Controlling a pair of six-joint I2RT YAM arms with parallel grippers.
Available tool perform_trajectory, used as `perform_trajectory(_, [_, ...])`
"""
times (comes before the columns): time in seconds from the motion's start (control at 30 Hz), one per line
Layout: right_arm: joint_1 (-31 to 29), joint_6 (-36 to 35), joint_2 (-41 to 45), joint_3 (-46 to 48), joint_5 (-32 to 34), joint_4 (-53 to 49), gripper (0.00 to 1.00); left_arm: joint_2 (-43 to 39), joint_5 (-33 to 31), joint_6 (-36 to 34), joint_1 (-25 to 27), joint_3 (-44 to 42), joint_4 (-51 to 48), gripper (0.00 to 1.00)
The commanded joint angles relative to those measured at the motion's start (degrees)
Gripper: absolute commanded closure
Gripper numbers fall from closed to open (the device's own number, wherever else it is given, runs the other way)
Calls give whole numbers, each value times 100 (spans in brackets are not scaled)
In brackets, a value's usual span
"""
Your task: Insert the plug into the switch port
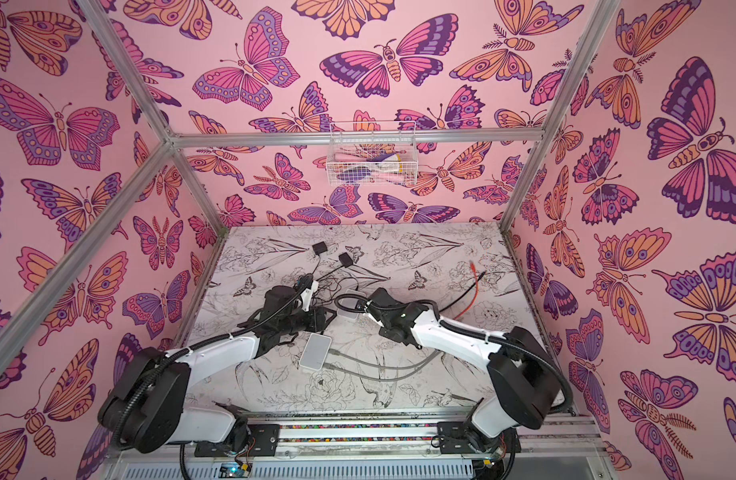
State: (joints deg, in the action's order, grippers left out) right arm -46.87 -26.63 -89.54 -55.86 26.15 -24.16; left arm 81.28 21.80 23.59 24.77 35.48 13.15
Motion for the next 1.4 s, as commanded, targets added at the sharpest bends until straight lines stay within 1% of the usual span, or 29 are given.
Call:
perform_trajectory(0.0, [-4, -139, -339, -91, -405, 704, 100, 255, -203, -162, -34, 253, -119, 49])
perform_trajectory(0.2, [2, -217, -1048, -292, -708, 1044, 100, 858, -204, -146, -75, 613, -119, 48])
perform_trajectory(0.4, [2, -197, -1393, -425, -870, 1265, 100, 1342, -98, -128, -96, 843, -55, 48])
perform_trajectory(0.53, [1, -185, -1538, -461, -823, 1455, 100, 1622, -40, -68, -101, 966, 58, 48])
perform_trajectory(0.8, [-19, -178, -1696, -601, -915, 1375, 100, 2000, 38, -56, -149, 1212, 128, 48])
perform_trajectory(1.1, [-90, -176, -1673, -646, -888, 1212, 100, 2341, 183, -57, -166, 1399, 182, 48])
perform_trajectory(1.2, [-103, -176, -1646, -637, -838, 1210, 100, 2415, 222, -48, -175, 1411, 205, 48])
perform_trajectory(1.37, [-137, -98, -1570, -543, -549, 1198, 100, 2431, 237, -39, -175, 1376, 259, 48])
